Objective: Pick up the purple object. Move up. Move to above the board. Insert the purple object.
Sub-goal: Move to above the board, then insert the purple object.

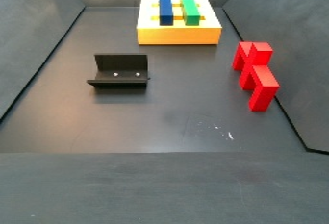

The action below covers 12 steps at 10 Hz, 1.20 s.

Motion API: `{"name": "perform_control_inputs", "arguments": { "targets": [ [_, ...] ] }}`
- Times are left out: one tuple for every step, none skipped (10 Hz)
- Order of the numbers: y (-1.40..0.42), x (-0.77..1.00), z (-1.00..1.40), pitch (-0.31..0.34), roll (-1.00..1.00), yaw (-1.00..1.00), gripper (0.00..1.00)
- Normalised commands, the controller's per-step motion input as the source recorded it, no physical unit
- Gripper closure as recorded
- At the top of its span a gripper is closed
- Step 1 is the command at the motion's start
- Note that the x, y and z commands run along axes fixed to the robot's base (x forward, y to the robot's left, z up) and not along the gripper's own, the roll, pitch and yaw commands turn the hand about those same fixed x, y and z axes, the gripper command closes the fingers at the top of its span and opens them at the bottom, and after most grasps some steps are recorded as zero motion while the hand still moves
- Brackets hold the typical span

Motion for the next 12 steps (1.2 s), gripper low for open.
{"name": "perform_control_inputs", "arguments": {
  "targets": [
    [-1.4,0.62,0.36,0.149,-0.08,0.04,1.0],
    [-1.4,0.68,0.33,0.215,0.01,0.04,1.0],
    [-1.4,0.76,0.35,0.238,-0.02,0.02,1.0],
    [-0.83,0.46,0.23,0.213,0.0,0.01,1.0],
    [-0.49,0.28,0.14,0.154,0.02,0.01,1.0],
    [-0.27,0.16,0.09,0.084,0.01,0.01,1.0],
    [-0.18,0.09,0.06,0.044,0.02,0.01,1.0],
    [0.0,0.0,0.0,0.0,-0.01,0.0,1.0],
    [-0.34,0.26,-0.24,0.007,0.12,-0.17,1.0],
    [-0.64,0.0,-0.91,-0.153,0.14,0.0,1.0],
    [-0.61,0.0,-0.93,-0.149,0.09,0.03,1.0],
    [-0.64,0.0,-0.95,-0.124,0.16,0.0,1.0]
  ]
}}
